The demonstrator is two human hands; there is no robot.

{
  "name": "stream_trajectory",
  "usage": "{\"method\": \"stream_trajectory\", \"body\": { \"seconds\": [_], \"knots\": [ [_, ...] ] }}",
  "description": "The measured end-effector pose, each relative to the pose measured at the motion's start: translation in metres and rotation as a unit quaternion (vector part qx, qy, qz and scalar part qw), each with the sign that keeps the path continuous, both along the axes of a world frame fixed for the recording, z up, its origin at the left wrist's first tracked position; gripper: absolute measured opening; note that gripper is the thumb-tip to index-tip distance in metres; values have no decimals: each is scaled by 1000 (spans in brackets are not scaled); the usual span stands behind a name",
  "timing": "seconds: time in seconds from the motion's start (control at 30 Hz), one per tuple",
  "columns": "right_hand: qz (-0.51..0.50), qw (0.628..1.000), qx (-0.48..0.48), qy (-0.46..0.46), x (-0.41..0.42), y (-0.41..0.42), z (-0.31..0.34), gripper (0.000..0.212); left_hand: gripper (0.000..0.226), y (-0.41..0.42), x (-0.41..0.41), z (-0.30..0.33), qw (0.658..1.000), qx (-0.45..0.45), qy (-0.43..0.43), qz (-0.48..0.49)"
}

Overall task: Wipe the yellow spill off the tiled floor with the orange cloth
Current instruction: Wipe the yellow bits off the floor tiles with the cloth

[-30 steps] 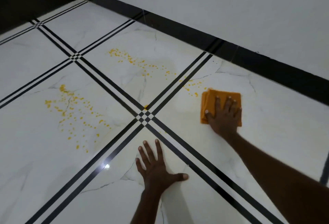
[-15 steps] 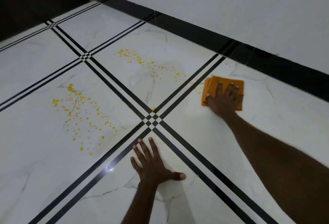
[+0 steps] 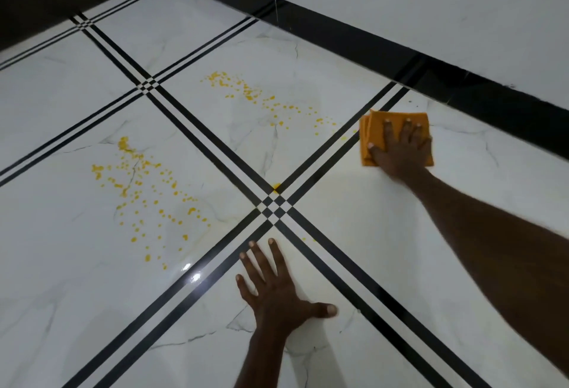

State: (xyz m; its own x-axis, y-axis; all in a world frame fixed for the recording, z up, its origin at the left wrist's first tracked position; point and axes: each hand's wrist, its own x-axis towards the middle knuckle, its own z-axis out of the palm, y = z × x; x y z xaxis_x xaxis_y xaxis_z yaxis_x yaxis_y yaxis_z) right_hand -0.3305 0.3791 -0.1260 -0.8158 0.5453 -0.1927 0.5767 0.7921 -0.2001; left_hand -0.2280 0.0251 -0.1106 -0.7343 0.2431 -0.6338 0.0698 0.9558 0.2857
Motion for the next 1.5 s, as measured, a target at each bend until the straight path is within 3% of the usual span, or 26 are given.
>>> {"method": "stream_trajectory", "body": {
  "seconds": [0.13,0.27,0.37,0.53,0.67,0.8,0.9,1.03,1.13,1.23,1.33,1.43,1.5],
  "knots": [
    [96,990,93,36,-14,-80,-17,79,173,0,1,4,1000,4,-5,-3],
    [220,974,52,24,79,-85,-4,78,173,0,2,7,1000,9,2,6],
    [155,986,64,4,116,-30,-3,79,174,-1,4,6,1000,11,9,8],
    [26,999,35,13,49,-44,0,91,174,-1,3,2,999,22,20,12],
    [170,982,72,32,69,-133,-14,81,171,-3,6,5,999,24,32,17],
    [282,958,48,23,158,-124,-13,78,171,-2,9,9,998,29,51,12],
    [205,977,59,9,182,-78,-8,80,158,-10,11,9,996,14,90,-1],
    [114,991,55,37,112,-88,-10,88,119,-40,11,24,982,-31,188,1],
    [161,980,86,83,83,-164,-23,84,136,-76,12,25,985,-80,154,-12],
    [299,951,36,61,119,-236,-13,80,150,-110,6,23,985,-112,115,-59],
    [379,924,18,47,170,-219,-8,77,152,-129,-4,23,973,-137,127,-135],
    [306,951,33,18,172,-159,-1,82,150,-133,-9,27,962,-152,133,-184],
    [244,968,45,26,132,-135,4,90,143,-137,-14,32,961,-148,112,-206]
  ]
}}
